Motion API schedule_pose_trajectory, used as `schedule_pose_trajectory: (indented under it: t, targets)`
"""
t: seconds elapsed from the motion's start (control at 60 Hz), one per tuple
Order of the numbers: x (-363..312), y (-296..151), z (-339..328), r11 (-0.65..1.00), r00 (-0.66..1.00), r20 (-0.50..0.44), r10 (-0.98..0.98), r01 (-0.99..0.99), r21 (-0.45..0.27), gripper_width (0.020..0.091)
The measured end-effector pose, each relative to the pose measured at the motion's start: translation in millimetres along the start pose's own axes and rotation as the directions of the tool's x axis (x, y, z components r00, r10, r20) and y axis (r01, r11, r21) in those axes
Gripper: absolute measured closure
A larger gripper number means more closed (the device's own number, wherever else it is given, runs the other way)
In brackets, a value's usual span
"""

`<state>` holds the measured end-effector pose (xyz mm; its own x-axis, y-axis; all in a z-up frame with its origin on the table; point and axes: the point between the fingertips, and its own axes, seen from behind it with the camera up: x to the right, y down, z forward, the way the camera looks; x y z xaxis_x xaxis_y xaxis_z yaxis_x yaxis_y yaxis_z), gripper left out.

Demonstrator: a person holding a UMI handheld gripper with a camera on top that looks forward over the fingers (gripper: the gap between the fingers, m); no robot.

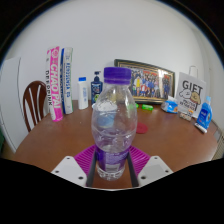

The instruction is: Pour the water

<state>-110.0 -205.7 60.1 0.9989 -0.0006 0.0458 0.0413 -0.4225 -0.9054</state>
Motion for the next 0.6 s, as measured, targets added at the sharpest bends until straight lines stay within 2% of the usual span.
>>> schedule_pose_trajectory:
  t: [0.017,0.083,0.183,0.283,0.3,0.45,0.6]
  targets:
    - [-0.7,-1.3,0.7,1.000,1.000,0.002,-0.002,0.002,0.008,0.0599]
    - [-1.7,-2.1,0.8,1.000,1.000,0.014,-0.001,0.001,0.032,0.0631]
    - [-0.1,-5.0,-0.3,0.999,1.000,0.008,-0.007,0.007,0.036,0.0733]
    - [11.3,-18.7,-7.2,0.999,0.999,-0.019,-0.036,0.037,0.037,0.0740]
    - [14.5,-22.9,-8.0,0.998,0.999,-0.027,-0.044,0.045,0.039,0.0771]
    - [53.9,-79.5,-12.3,0.986,0.981,-0.123,-0.152,0.160,0.053,0.0773]
    - [110.9,-138.2,0.1,0.921,0.890,-0.253,-0.378,0.390,-0.002,0.0773]
